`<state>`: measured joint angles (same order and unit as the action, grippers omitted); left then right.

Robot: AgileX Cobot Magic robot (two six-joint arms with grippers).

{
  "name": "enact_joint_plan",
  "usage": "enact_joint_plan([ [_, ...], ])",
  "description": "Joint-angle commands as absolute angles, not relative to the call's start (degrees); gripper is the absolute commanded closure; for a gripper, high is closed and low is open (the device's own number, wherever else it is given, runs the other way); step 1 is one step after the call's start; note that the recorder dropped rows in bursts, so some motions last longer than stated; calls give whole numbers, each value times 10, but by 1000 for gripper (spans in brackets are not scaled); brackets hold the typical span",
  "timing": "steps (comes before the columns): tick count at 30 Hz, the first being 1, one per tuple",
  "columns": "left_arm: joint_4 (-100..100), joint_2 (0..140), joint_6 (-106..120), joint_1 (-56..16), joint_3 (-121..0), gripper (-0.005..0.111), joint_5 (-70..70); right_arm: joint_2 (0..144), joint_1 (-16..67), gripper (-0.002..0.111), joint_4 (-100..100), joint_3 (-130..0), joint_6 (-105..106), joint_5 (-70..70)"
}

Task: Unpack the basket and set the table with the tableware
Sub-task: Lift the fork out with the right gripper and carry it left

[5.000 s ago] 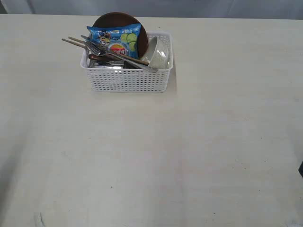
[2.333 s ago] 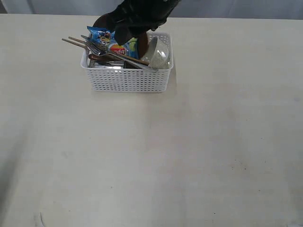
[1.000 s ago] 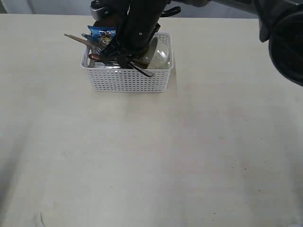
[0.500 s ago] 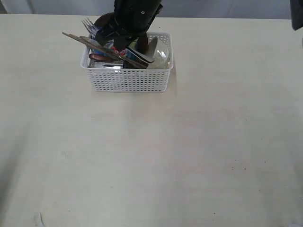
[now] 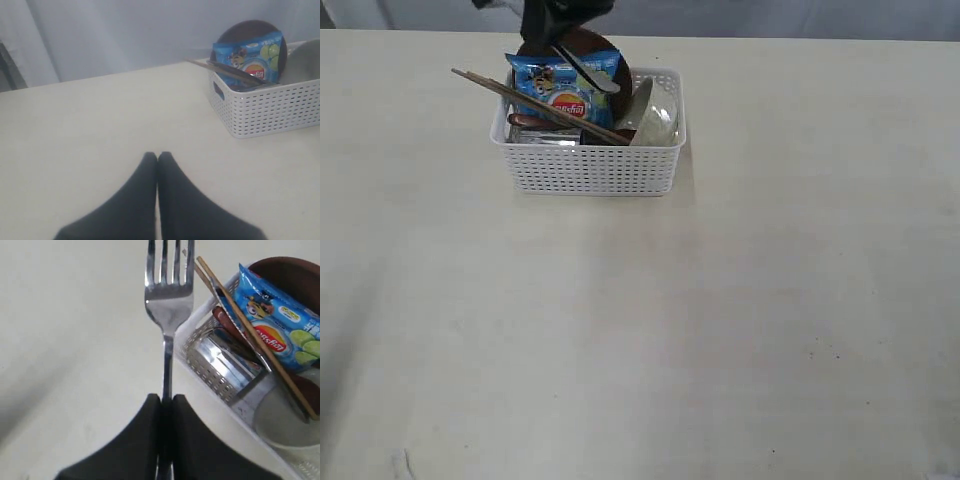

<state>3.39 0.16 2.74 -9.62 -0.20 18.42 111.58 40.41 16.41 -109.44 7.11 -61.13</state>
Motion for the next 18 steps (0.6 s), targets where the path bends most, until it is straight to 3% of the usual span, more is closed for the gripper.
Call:
enact_joint_plan([
  [1, 27, 0, 28, -100, 0, 107, 183, 1071, 438, 109, 97, -1071, -39, -579],
  [5, 27, 0, 28, -100, 0, 107, 183, 1009, 466, 109, 85, -949, -137, -481],
  [10, 27, 0, 28, -100, 0, 107, 183, 949, 520, 109, 90, -708, -266, -283],
  [18, 27, 0, 28, -100, 0, 107, 183, 978, 561, 109, 90, -545, -363, -123],
])
